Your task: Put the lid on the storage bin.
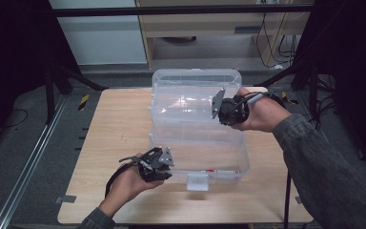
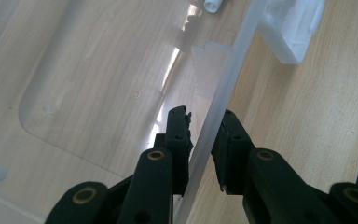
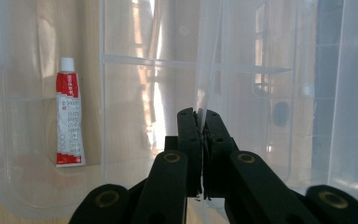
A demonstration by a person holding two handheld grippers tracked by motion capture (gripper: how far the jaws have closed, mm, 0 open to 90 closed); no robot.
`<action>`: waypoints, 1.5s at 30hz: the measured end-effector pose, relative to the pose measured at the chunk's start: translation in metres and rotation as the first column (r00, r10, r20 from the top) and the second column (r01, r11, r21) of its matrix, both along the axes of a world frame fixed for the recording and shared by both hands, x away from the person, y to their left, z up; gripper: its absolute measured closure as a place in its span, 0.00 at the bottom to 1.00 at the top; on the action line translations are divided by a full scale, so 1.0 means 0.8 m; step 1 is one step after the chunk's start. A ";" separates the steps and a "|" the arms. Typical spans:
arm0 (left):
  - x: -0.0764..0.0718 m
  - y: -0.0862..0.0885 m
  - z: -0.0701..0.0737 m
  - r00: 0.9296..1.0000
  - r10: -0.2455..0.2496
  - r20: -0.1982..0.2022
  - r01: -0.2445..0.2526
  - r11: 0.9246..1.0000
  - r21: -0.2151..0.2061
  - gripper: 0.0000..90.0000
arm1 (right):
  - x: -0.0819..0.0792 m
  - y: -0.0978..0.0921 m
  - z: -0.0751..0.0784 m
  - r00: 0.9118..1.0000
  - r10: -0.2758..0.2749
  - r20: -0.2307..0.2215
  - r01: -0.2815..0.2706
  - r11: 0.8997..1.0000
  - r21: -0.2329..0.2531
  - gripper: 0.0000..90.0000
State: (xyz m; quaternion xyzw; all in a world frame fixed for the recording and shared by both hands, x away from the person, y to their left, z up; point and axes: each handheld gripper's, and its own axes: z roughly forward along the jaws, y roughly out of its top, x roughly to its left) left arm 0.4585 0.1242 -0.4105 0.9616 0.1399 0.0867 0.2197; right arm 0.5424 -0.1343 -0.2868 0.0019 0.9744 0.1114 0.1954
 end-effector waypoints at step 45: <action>0.005 -0.007 -0.004 0.998 0.045 0.042 -0.046 0.999 0.003 0.82 | -0.009 -0.001 -0.008 0.999 0.009 0.042 -0.009 1.000 0.014 0.96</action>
